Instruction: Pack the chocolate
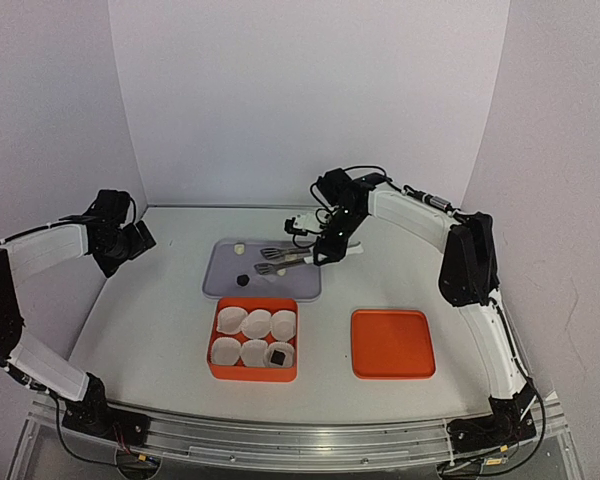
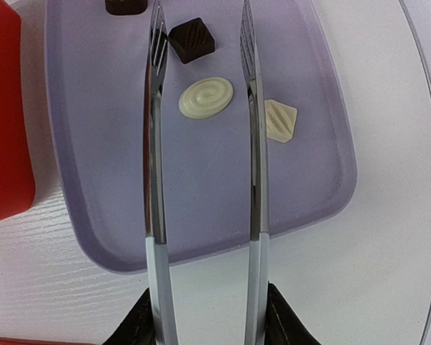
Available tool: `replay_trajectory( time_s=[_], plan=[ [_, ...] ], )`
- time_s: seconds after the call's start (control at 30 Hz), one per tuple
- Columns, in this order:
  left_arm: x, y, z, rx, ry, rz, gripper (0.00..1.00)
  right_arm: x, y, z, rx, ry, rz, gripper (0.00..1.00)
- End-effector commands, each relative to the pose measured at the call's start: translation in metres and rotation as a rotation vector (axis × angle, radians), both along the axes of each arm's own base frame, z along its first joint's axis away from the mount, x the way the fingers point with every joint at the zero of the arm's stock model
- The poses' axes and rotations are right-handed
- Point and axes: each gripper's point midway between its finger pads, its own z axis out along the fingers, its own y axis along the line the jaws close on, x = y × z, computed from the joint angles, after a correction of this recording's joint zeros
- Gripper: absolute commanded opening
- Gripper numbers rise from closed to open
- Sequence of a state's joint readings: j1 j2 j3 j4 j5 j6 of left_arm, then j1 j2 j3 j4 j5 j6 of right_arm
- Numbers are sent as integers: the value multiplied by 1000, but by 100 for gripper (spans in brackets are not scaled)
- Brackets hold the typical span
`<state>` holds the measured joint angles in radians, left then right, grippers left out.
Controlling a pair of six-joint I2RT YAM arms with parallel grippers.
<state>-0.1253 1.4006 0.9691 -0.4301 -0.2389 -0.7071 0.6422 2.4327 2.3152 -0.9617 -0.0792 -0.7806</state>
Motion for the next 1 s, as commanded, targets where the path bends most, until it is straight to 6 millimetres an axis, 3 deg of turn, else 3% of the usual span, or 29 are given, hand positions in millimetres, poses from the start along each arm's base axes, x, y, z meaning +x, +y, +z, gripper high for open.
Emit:
replay_trajectory(
  time_s=[0.0, 0.2, 0.53, 0.77, 0.97],
  plan=[
    [8, 0, 13, 8, -17, 4, 100, 9, 11, 7, 33, -34, 15, 40],
    [8, 0, 14, 8, -17, 4, 100, 10, 11, 4, 42, -22, 9, 37],
    [12, -1, 15, 5, -22, -1, 100, 9, 12, 10, 58, -21, 0, 20],
    [16, -3, 19, -9, -44, -3, 100, 7, 18, 56, 147, -52, -26, 12],
    [18, -8, 23, -33, -68, -18, 100, -24, 16, 98, 261, 24, -57, 11]
  ],
)
